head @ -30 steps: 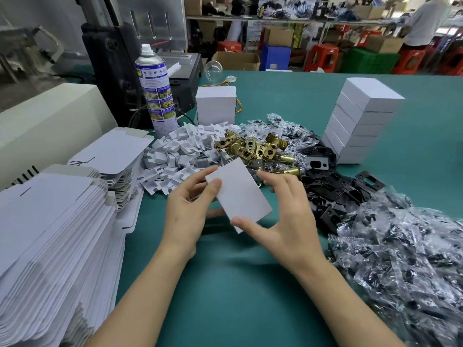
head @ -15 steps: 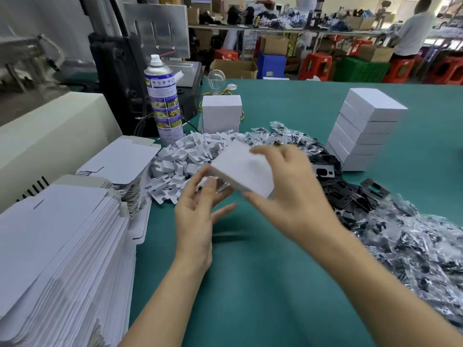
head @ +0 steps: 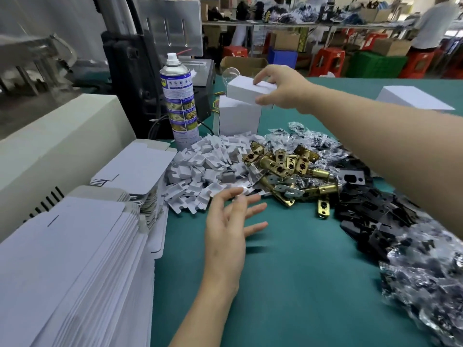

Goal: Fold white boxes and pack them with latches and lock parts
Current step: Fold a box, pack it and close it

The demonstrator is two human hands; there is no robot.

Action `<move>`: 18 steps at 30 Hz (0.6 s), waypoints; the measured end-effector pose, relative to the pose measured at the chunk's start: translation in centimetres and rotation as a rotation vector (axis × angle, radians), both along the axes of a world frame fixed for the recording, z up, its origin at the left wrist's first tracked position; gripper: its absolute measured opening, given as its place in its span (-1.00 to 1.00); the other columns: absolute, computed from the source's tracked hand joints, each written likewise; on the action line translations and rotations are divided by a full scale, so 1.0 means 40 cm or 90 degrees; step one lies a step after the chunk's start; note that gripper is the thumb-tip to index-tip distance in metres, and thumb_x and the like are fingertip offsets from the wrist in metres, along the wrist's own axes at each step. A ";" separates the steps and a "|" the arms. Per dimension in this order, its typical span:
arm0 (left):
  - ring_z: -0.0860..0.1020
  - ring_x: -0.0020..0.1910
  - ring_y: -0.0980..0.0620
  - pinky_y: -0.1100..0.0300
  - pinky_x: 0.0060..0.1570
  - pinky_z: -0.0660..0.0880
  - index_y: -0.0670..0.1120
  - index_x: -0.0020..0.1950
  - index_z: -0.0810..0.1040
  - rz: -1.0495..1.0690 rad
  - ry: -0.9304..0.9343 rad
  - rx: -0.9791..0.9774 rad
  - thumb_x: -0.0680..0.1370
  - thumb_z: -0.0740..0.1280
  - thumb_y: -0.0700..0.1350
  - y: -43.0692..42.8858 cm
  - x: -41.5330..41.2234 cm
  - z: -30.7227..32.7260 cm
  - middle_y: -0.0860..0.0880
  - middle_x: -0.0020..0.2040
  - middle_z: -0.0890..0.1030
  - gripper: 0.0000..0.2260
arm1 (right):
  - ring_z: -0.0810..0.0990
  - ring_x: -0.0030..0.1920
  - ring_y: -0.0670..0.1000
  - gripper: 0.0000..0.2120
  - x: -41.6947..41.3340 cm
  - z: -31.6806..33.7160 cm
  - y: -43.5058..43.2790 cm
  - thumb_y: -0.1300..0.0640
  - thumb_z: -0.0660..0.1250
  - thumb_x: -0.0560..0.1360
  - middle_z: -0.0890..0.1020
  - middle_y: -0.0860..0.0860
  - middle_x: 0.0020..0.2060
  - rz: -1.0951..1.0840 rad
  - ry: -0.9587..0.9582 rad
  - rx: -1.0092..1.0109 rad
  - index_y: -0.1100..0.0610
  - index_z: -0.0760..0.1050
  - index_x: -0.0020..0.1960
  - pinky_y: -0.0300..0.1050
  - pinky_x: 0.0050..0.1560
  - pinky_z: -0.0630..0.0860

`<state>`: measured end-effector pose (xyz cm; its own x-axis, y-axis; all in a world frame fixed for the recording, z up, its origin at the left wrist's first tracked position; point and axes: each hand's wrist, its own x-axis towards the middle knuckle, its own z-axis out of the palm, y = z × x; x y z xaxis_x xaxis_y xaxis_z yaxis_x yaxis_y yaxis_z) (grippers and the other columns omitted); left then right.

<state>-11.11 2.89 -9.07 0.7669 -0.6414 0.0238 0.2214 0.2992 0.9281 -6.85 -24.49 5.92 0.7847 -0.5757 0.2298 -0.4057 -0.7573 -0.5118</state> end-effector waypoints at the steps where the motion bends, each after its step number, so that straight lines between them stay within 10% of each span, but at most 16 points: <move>1: 0.74 0.08 -0.01 0.12 -0.12 0.69 -0.08 0.23 0.53 -0.006 -0.011 0.013 0.74 0.24 -0.14 -0.002 -0.002 -0.004 -0.01 0.07 0.76 -0.89 | 0.40 0.44 0.14 -0.60 0.020 -0.004 -0.014 0.14 0.50 0.53 0.41 0.12 0.46 0.011 0.005 0.005 0.04 0.52 0.34 -0.05 0.13 0.44; 8: 0.74 0.08 0.03 0.09 -0.07 0.70 -0.06 0.20 0.54 -0.051 -0.051 0.082 0.73 0.25 -0.18 -0.011 -0.015 -0.026 0.03 0.05 0.76 -0.90 | 0.34 0.48 0.14 -0.60 0.115 -0.022 -0.064 0.18 0.43 0.58 0.38 0.10 0.49 0.068 0.108 -0.029 0.05 0.48 0.39 0.02 0.40 0.32; 18: 0.74 0.06 0.01 0.06 -0.06 0.71 -0.06 0.17 0.55 -0.069 -0.053 0.103 0.72 0.28 -0.17 -0.018 -0.017 -0.031 -0.01 0.03 0.76 -0.92 | 0.39 0.44 0.17 -0.60 0.145 -0.051 -0.086 0.23 0.36 0.61 0.39 0.12 0.49 0.076 0.113 -0.067 0.02 0.46 0.42 -0.03 0.27 0.35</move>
<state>-11.78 2.19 -10.32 0.6929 -0.7205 -0.0262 0.1646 0.1227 0.9787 -1.04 -27.95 3.90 0.8792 -0.4566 0.1362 -0.3867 -0.8508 -0.3559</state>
